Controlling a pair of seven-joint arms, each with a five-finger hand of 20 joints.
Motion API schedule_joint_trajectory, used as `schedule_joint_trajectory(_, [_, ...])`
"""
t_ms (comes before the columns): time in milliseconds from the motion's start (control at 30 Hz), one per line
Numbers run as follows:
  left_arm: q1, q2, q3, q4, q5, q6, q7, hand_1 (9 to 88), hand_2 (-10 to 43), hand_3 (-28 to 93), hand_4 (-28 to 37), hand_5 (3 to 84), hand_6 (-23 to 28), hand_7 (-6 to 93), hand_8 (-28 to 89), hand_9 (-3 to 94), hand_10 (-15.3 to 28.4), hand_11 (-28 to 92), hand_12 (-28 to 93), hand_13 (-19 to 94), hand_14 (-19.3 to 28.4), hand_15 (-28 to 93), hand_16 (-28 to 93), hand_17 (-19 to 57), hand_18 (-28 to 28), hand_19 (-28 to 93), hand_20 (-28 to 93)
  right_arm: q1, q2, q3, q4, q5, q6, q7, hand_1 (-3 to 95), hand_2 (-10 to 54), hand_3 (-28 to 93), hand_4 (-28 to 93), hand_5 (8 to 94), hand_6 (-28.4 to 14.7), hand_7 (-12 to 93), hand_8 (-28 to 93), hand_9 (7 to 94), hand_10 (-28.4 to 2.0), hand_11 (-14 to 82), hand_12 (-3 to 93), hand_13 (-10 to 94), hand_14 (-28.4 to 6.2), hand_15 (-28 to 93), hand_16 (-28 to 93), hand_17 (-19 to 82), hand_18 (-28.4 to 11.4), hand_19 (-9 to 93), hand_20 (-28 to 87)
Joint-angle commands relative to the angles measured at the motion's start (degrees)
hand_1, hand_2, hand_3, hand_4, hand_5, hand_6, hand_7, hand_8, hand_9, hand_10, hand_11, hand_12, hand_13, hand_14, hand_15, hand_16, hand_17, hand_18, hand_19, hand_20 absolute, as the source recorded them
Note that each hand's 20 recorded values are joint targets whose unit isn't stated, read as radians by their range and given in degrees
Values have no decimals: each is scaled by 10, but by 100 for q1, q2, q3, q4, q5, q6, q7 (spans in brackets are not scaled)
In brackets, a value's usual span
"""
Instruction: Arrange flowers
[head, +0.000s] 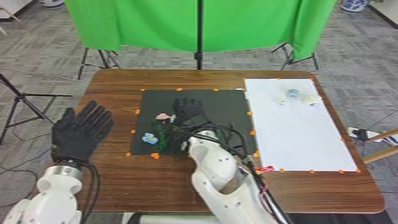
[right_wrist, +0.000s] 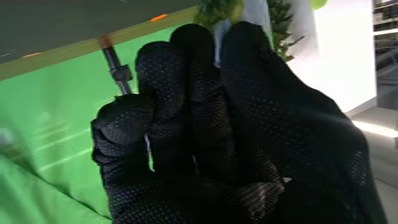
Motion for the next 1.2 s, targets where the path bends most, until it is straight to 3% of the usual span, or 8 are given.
schedule_joint_trajectory(33, [102,-11,-7,-52,-153,-2,90,285,119,738,-272,463,112,109,-71,382,190,189,135,253,194,384,-46,-60,150,304,159,43,37,0,-96,-94,-18,33,650,-95,705,-274,672,-13,477,78,778,-114,208,469,598,-97,552,461,346,-212,891,451])
schedule_joint_trajectory(133, [90,-41,11,-160,-128,227,57,287,119,738,-272,467,115,113,-72,385,194,190,137,253,196,383,-42,-60,150,303,159,35,80,32,-28,-557,12,-222,647,-95,706,-279,676,-14,465,80,762,-117,202,466,563,-107,566,449,337,-213,884,451])
schedule_joint_trajectory(333, [109,-24,-7,-193,-88,103,110,287,119,741,-268,474,117,113,-75,388,195,194,137,248,197,387,-40,-61,149,302,160,17,128,47,-160,-386,-375,-111,636,-95,711,-282,678,-13,462,76,735,-123,171,434,518,-117,571,421,316,-217,864,445])
schedule_joint_trajectory(400, [164,-50,-40,-169,-128,-140,140,285,119,741,-268,468,108,119,-75,388,183,194,136,255,189,381,-41,-58,148,303,160,-23,126,73,-212,-364,-551,-142,632,-95,713,-282,677,-16,448,68,729,-127,151,419,509,-120,570,417,308,-219,855,441])
schedule_joint_trajectory(533, [164,-55,-34,-191,-164,-166,147,285,120,739,-269,462,103,122,-80,386,181,189,134,257,186,374,-39,-56,147,298,158,-57,132,87,-272,-304,-797,-104,629,-95,708,-283,666,-19,416,50,713,-131,114,381,496,-120,557,402,295,-220,837,434])
schedule_joint_trajectory(633, [131,-73,-10,-144,-459,-363,148,286,121,738,-270,460,103,123,-80,386,182,189,134,257,188,373,-36,-56,147,298,160,-72,129,115,-287,-224,-818,-100,624,-95,707,-283,662,-23,391,31,683,-139,157,321,488,-119,553,389,289,-221,830,429])
schedule_joint_trajectory(800, [137,-91,6,-141,-520,-346,147,288,126,735,-270,460,103,121,-80,387,184,186,134,257,192,368,-33,-56,148,291,160,-63,112,162,-330,-30,-829,-28,568,-95,746,-282,642,-34,266,-21,629,-164,225,195,480,-139,572,346,284,-227,829,421])
schedule_joint_trajectory(1200, [278,-199,-66,-161,-484,-369,181,286,130,732,-269,451,96,119,-80,384,169,182,136,269,171,362,-29,-49,144,292,164,13,315,419,-734,592,-459,329,439,-86,763,-230,562,-72,161,-112,578,-202,199,178,452,-190,632,217,279,-240,843,407])
